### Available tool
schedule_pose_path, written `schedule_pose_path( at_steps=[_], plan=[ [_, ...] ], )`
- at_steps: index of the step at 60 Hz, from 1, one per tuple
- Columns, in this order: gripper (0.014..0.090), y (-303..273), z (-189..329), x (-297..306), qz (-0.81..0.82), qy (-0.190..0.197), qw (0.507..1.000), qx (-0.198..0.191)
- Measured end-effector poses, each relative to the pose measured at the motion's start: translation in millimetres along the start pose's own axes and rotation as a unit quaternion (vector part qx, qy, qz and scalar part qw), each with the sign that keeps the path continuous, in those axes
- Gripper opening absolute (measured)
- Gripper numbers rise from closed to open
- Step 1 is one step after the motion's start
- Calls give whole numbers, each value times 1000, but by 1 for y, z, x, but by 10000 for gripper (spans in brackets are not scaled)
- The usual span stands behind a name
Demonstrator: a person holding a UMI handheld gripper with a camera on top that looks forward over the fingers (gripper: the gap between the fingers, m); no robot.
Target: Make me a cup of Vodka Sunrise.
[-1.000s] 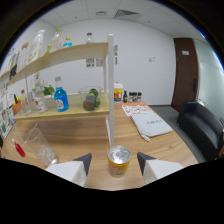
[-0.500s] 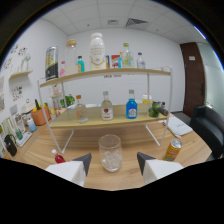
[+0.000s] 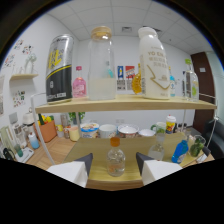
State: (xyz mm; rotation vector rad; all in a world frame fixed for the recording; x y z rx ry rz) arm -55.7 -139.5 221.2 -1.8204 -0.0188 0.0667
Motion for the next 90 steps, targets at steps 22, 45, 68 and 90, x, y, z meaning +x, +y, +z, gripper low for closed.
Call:
schedule_pose_path(
  at_steps=[22, 45, 68, 90],
  plan=[
    [366, 24, 39, 6, -13, 25, 998, -48],
    [357, 8, -25, -6, -9, -6, 1000, -27],
    [354, 112, -56, -13, 8, -8, 998, -66],
    [354, 185, -12, -6, 15, 17, 991, -131]
  ],
)
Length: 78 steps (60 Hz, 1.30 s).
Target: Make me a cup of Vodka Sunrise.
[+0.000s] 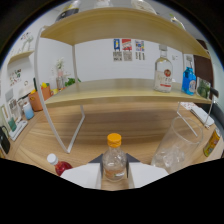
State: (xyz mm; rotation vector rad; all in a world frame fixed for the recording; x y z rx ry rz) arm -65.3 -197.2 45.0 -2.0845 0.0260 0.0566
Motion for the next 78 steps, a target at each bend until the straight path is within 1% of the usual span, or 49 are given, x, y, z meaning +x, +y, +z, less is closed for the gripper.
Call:
schedule_pose_path(
  at_steps=[13, 21, 31, 33, 35, 38, 39, 40, 42, 44, 57, 65, 71, 78],
  plan=[
    [357, 23, 11, 1, 9, 0, 999, -46],
    [363, 27, 7, -1, -13, -4, 999, -47],
    [378, 38, -3, -5, -39, -16, 997, -60],
    [427, 39, -5, -5, -42, -18, 997, -62],
    [503, 38, -8, -5, -46, -20, 997, -64],
    [650, 36, -13, -7, -53, -26, 996, -64],
    [743, 35, -16, -8, -56, -29, 996, -64],
    [756, 32, -18, -9, -58, -33, 996, -62],
    [829, 27, -24, -10, -61, -38, 996, -56],
    [863, 20, -32, -10, -62, -40, 996, -49],
    [863, -21, -102, 4, -32, -45, 998, -7],
    [862, -30, -144, 33, -9, -29, 999, 8],
    [863, -35, -167, 64, -4, -4, 1000, 11],
    [858, -67, -183, 101, 5, 20, 999, 29]
  ],
)
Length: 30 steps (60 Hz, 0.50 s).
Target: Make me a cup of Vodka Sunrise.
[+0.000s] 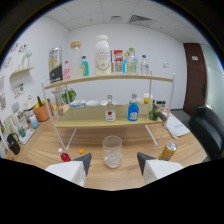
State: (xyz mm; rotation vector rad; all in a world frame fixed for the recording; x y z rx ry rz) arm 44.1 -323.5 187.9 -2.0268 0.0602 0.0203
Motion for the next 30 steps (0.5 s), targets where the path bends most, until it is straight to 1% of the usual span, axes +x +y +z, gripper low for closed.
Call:
schedule_pose_path(
  at_steps=[3, 11, 17, 21, 26, 30],
  plan=[
    [859, -25, -2, 12, 5, 3, 1000, 17],
    [860, -114, -1, 41, 9, 11, 996, 86],
    [860, -180, 10, 53, 3, 14, 992, 128],
    [860, -219, 20, 57, 2, 7, 988, 154],
    [854, -255, 37, 61, -3, 6, 985, 174],
    [853, -273, 55, 61, -2, -1, 984, 177]
  ],
)
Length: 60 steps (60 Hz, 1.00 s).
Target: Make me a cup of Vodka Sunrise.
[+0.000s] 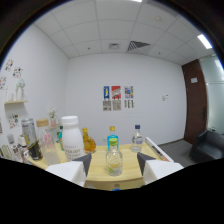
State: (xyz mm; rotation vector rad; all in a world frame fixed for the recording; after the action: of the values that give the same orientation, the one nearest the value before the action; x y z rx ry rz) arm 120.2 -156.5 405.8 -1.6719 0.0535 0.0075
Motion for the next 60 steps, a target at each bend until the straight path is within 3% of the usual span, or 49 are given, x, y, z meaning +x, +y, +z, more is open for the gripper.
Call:
schedule_pose_path(
  at_steps=[3, 9, 14, 20, 36, 48, 55, 60],
  plan=[
    [839, -1, 15, 0, 2, -4, 1000, -5],
    [735, 12, 41, 0, 10, -4, 1000, -27],
    [606, 26, 54, 0, 12, -5, 999, -46],
    [380, 29, 58, 1, 4, -1, 999, -45],
    [357, 21, 43, 0, -11, -6, 999, -37],
    [356, 1, -3, 1, 16, -26, 1000, -2],
    [356, 21, -28, 3, 18, -31, 999, 7],
    [357, 59, -38, 7, 18, -24, 999, -16]
  ],
)
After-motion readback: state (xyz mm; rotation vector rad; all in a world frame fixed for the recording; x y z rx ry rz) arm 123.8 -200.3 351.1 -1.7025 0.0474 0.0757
